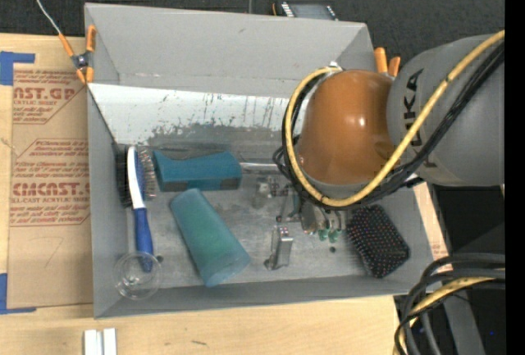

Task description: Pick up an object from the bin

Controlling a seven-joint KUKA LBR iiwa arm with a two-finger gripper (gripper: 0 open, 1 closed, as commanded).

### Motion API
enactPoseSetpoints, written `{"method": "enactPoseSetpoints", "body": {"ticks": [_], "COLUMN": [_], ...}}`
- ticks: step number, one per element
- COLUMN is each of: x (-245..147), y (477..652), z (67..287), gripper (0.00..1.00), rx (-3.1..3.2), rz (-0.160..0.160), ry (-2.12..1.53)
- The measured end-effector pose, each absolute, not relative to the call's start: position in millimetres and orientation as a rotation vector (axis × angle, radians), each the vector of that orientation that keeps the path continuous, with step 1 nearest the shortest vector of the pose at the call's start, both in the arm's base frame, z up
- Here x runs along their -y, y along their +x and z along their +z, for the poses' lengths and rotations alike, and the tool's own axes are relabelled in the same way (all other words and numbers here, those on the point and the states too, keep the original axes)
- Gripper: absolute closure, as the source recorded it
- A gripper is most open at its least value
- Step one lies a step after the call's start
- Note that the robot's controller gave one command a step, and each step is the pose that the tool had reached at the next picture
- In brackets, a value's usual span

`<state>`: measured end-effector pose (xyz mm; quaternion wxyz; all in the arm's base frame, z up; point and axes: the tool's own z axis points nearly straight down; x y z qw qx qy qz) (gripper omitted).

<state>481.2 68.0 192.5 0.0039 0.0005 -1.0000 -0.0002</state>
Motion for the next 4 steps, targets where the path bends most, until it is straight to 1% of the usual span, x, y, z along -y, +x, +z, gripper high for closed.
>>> {"method": "enactPoseSetpoints", "body": {"ticks": [1,2,3,4], "x": [-57,-105,-206,-232], "y": [480.3,518.7,504.9,480.6], "z": [248,293,276,277], "gripper": [0.0,0.0,0.0,0.0], "rx": [3.13,3.141,3.141,3.126], "rz": [-0.002,-0.005,-0.011,-0.014], "ry": [0.224,-0.136,-0.146,-0.334]}}
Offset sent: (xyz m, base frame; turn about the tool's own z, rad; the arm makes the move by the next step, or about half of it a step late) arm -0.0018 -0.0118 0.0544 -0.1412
